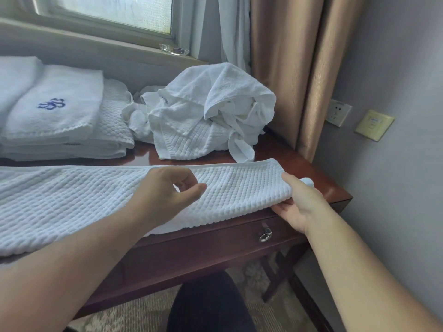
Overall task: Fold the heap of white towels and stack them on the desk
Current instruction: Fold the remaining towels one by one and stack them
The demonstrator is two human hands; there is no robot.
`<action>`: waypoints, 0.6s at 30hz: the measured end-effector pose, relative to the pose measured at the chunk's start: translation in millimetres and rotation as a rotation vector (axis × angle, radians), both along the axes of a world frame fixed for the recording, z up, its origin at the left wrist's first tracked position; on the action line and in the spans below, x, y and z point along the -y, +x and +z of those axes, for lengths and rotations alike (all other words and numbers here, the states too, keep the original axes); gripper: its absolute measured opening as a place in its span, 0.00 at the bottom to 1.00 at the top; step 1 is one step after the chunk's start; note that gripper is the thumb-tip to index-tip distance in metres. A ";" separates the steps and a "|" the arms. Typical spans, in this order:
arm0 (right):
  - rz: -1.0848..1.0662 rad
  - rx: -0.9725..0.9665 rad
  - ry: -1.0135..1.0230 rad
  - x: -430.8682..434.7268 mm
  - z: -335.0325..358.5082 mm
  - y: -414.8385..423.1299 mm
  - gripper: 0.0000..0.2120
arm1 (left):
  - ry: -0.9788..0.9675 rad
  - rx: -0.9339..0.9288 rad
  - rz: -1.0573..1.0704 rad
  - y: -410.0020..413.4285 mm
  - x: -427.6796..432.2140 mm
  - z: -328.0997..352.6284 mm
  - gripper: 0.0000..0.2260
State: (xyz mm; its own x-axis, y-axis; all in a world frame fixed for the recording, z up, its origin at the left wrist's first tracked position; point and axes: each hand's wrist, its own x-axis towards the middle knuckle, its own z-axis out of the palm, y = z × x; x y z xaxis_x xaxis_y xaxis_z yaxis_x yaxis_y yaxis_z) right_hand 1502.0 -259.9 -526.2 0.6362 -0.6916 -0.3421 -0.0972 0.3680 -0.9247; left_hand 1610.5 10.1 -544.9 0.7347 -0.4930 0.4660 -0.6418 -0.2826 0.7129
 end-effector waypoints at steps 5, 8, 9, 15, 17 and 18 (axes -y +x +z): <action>-0.118 -0.119 -0.166 -1.6 -8.5 29.4 0.18 | 0.007 0.003 0.021 0.1 -7.0 -0.1 0.12; -0.238 -0.189 -0.399 -5.4 -9.1 37.9 0.22 | 0.041 0.002 0.032 1.5 -16.7 -2.9 0.11; -0.260 -0.173 -0.425 -7.8 -8.0 38.4 0.21 | 0.055 -0.024 0.038 2.5 -20.4 -2.4 0.08; -0.252 0.003 -0.895 -47.5 12.0 35.0 0.10 | 0.010 -0.360 0.102 12.3 -32.2 11.9 0.19; -0.159 0.122 -1.108 -73.0 21.3 37.2 0.05 | -0.042 -0.500 0.111 18.7 -33.8 21.8 0.21; -0.091 0.176 -1.212 -88.2 25.9 38.9 0.06 | -0.102 -0.612 0.102 22.3 -35.6 28.9 0.25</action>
State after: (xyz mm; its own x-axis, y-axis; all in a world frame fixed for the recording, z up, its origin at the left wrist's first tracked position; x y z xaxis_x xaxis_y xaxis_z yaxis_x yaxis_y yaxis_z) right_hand 1540.9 -171.7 -500.3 0.5415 -0.5471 0.6384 0.0443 -0.7397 -0.6715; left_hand 1632.8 45.7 -516.0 0.9241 -0.3819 -0.0132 -0.0821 -0.2322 0.9692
